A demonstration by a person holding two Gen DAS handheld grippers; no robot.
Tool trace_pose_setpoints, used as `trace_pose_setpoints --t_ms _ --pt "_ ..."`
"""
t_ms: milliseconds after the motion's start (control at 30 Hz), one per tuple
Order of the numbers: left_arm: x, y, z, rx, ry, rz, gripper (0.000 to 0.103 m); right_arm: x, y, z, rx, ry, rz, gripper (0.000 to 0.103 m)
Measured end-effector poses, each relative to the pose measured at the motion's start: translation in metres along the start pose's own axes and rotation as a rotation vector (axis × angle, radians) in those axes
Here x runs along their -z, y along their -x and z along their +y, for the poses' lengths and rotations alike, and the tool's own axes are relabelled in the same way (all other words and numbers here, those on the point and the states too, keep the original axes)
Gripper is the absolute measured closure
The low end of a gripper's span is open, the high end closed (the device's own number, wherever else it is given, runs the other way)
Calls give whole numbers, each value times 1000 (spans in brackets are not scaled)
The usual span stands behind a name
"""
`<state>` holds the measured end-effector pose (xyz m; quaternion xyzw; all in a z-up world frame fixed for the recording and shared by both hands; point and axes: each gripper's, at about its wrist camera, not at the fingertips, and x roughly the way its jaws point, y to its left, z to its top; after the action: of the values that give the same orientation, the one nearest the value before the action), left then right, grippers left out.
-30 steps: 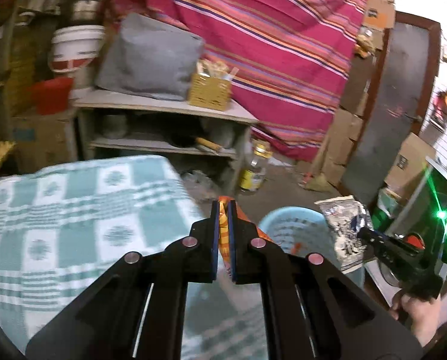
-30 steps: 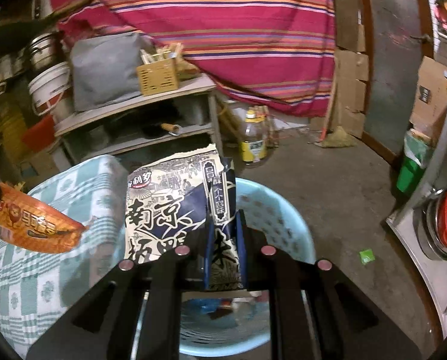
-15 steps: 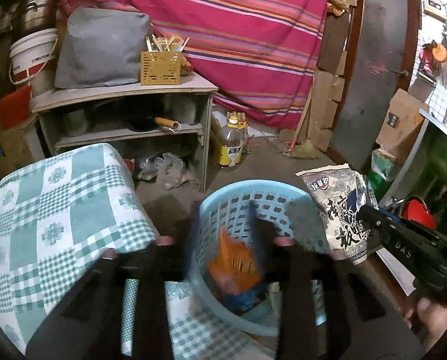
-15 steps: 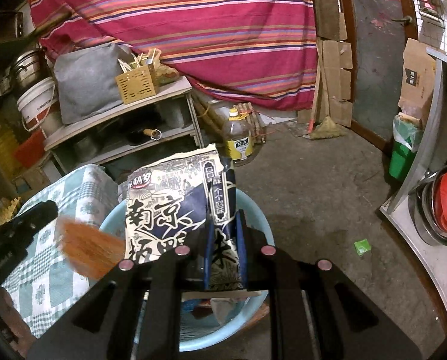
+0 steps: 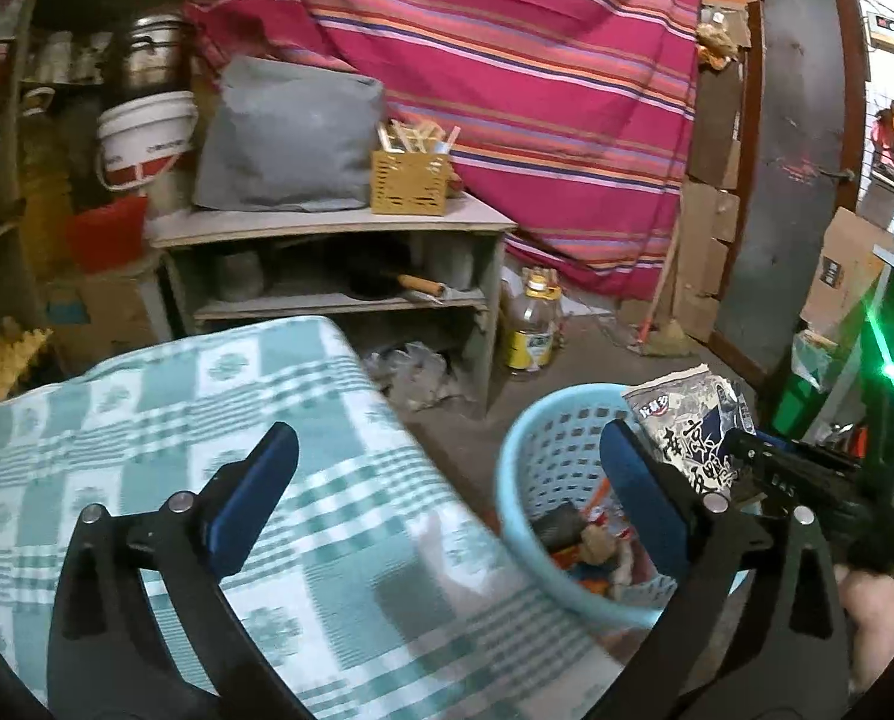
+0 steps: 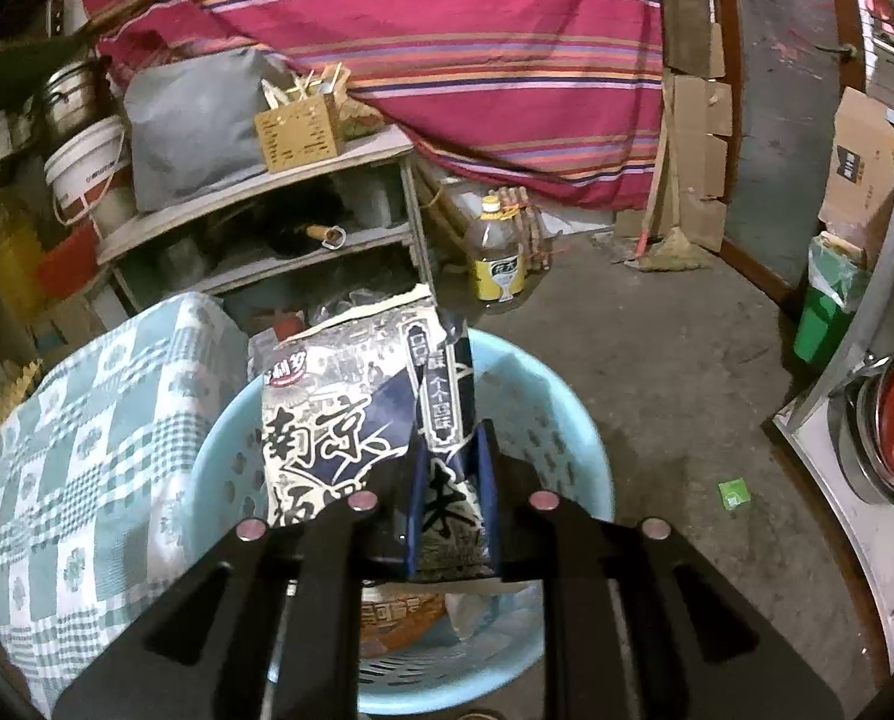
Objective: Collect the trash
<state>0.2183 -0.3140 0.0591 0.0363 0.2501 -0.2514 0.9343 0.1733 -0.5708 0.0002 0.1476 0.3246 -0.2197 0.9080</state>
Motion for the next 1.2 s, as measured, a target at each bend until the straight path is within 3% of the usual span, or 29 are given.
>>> trace_pose_setpoints --t_ms 33,67,100,200,267,367,567,800,1000,1200 --pt "1 5 4 -10 1 -5 6 0 -2 3 -3 6 4 69" --pt "3 12 12 -28 3 -14 6 0 -4 7 -4 16 6 45" --pt "5 19 17 -43 6 -22 6 1 -5 11 -1 27 -3 36" --pt "9 38 32 -78 10 -36 6 4 -9 19 26 63 0 33" --pt "12 50 41 -98 12 -47 6 6 -8 19 19 57 -2 21" --pt "17 73 54 -134 16 -68 6 10 -2 19 -12 39 -13 14" --pt "33 125 82 -209 29 -115 5 25 19 33 -64 72 -40 4" --pt "66 178 110 -259 86 -138 5 57 68 68 -105 190 -134 4" --pt "105 217 122 -317 80 -148 5 107 125 102 -180 250 -189 4" --pt "144 243 134 -324 99 -135 5 158 178 143 -272 324 -238 4"
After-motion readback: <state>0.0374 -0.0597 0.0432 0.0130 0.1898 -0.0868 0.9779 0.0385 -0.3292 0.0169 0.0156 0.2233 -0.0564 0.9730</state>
